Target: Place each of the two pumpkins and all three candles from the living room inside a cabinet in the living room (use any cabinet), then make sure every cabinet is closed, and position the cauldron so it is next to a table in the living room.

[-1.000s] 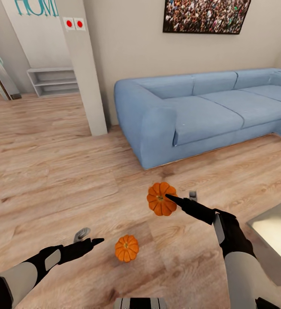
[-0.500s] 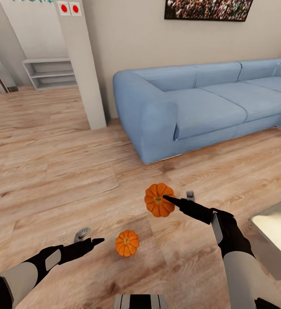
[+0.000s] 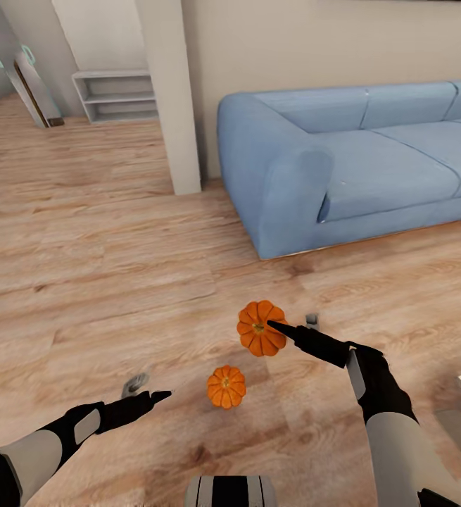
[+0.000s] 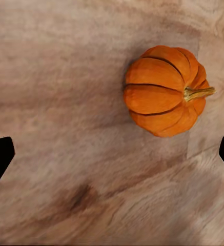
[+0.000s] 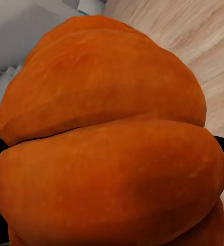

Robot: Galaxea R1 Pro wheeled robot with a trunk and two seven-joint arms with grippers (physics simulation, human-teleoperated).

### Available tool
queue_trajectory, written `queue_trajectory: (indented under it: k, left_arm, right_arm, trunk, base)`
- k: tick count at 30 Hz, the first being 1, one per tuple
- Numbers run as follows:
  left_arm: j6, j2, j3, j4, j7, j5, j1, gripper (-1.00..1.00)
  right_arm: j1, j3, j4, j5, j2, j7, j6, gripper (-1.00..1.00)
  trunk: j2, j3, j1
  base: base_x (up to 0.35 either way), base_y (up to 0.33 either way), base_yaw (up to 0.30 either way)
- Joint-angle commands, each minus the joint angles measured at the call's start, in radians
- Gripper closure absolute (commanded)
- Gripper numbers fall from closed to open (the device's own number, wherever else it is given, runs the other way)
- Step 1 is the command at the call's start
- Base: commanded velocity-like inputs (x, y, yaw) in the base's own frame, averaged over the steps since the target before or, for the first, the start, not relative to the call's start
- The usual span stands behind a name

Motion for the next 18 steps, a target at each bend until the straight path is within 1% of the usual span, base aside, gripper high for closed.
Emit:
queue_trajectory:
  k: [1,4,8,11,18]
  left_arm:
    - [0.0,0.0,0.0,0.0,0.0,0.0,0.0,-1.0]
    - [0.0,-0.001,0.0,0.0,0.0,0.0,0.0,-1.0]
    - [0.0,-0.002,0.0,0.0,0.0,-0.001,0.0,-1.0]
    - [0.0,-0.002,0.0,0.0,0.0,-0.001,0.0,-1.0]
    - [0.0,-0.002,0.0,0.0,0.001,-0.001,0.0,-1.0]
  right_arm:
    - [0.0,0.0,0.0,-0.003,0.0,0.001,0.003,1.0]
    - [0.0,0.0,0.0,-0.003,0.0,0.001,0.004,1.0]
    - [0.0,0.0,0.0,-0.003,0.0,0.002,0.004,1.0]
    - [0.0,0.0,0.0,-0.004,0.0,0.002,0.003,1.0]
    - [0.0,0.0,0.001,-0.005,0.0,0.003,0.003,1.0]
  trunk:
    - [0.0,-0.004,0.0]
    - [-0.001,-0.016,0.002]
    - [-0.002,-0.031,0.003]
    - [-0.003,-0.042,0.005]
    - [-0.004,-0.065,0.008]
  base:
    - [0.0,0.0,0.179]
    - [0.0,0.0,0.07]
    - [0.0,0.0,-0.007]
    - [0.0,0.0,-0.155]
    - [0.0,0.0,-0.217]
